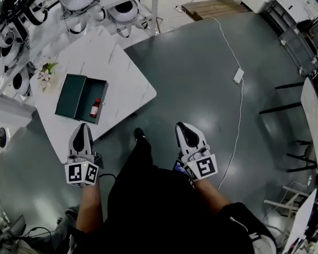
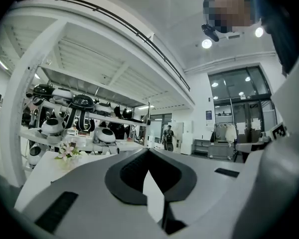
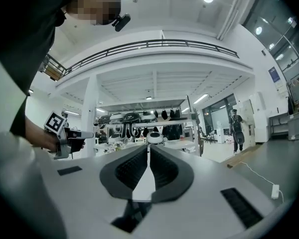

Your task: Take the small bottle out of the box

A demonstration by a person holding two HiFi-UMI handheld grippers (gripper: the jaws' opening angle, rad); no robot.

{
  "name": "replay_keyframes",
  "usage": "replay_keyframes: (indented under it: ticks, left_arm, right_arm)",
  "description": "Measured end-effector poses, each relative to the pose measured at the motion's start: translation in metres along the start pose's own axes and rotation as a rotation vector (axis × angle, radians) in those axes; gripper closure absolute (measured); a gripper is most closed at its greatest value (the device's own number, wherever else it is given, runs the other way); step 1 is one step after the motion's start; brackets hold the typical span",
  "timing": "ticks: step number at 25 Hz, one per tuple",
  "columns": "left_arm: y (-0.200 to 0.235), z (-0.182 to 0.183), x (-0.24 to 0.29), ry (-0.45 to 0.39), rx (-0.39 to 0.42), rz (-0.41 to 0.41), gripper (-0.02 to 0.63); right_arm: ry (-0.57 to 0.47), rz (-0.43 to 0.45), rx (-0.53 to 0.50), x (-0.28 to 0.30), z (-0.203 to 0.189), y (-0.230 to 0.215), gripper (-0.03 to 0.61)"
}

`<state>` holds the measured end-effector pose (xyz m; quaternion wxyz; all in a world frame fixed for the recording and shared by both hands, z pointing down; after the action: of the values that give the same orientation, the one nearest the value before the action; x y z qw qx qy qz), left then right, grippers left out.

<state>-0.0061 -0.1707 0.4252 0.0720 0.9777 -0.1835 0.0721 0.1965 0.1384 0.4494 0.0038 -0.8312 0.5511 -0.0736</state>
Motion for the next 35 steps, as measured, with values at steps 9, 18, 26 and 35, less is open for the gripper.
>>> replay_keyframes:
  ticks: [9, 18, 26, 35]
  left_arm:
    - [0.069, 0.007, 0.081, 0.057, -0.022, 0.036, 0.598]
    - [0.134, -0.016, 0.136, 0.321, -0.052, -0.078, 0.598]
    - [0.148, -0.080, 0.160, 0.648, -0.143, -0.215, 0.449]
    - [0.137, -0.139, 0.181, 1.107, 0.010, -0.281, 0.437]
  right_arm:
    - [0.047, 0.134, 0.007, 0.131, 0.008, -0.019, 0.538]
    - [0.118, 0.248, -0.021, 0.248, 0.006, -0.018, 0.538]
    - [0.189, 0.291, 0.026, 0.288, -0.017, -0.019, 0.538]
    - [0.217, 0.325, 0.072, 0.329, -0.027, -0.046, 0.538]
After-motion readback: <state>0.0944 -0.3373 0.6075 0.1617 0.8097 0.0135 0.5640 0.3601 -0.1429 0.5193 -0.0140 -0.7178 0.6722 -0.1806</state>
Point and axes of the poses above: the fingertips, and each gripper's own axes: x forward along the fingers, y to its left, z out of its top, the point moved 7 cm from there along -x, backward along the fingers, and after that the axes turned 6 degrees about y, right-handed, at the moved point
